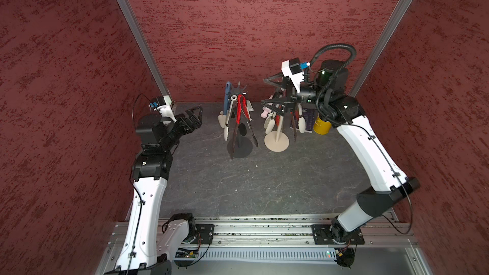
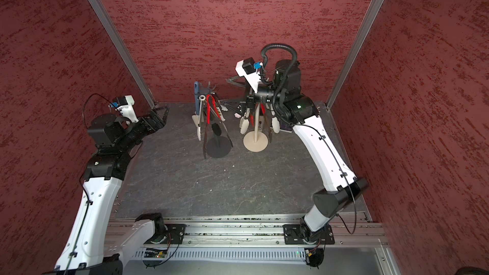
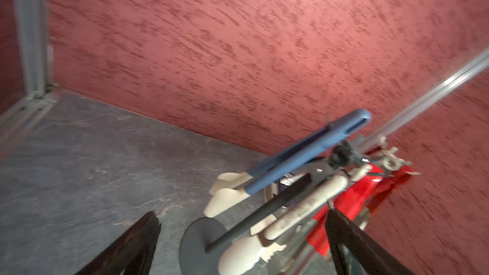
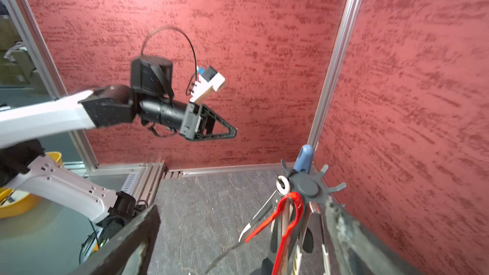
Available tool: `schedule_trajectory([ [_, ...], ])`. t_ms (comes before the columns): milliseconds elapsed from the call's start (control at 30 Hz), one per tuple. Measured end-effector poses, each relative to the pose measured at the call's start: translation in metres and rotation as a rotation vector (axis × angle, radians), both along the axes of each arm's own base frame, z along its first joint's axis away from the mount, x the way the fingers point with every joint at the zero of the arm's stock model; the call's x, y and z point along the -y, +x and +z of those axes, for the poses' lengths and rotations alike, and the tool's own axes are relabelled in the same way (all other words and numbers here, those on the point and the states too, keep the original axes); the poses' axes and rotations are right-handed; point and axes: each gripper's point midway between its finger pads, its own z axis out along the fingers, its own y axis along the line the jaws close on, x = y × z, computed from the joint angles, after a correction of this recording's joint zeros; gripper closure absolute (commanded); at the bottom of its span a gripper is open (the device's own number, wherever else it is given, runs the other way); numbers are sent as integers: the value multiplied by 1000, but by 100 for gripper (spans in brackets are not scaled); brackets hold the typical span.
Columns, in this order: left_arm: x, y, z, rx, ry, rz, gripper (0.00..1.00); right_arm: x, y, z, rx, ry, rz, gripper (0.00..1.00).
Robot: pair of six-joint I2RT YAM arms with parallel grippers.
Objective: Hang food tongs on kitchen utensil racks
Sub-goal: Hang the food tongs on the rack, then reset both arms
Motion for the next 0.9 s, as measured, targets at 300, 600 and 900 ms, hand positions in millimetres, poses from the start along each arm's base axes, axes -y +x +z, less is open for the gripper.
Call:
schedule_trajectory([
  [300, -32, -32, -139, -118, 196, 142, 0, 208, 5, -4, 1, 173, -920, 0],
  [600, -15, -33, -218, -1, 463, 97, 0, 336, 37, -274, -433, 100, -1430, 0],
  [900, 17, 17, -277, -27, 598, 33, 0, 337, 21, -374, -383, 147, -1480, 0],
])
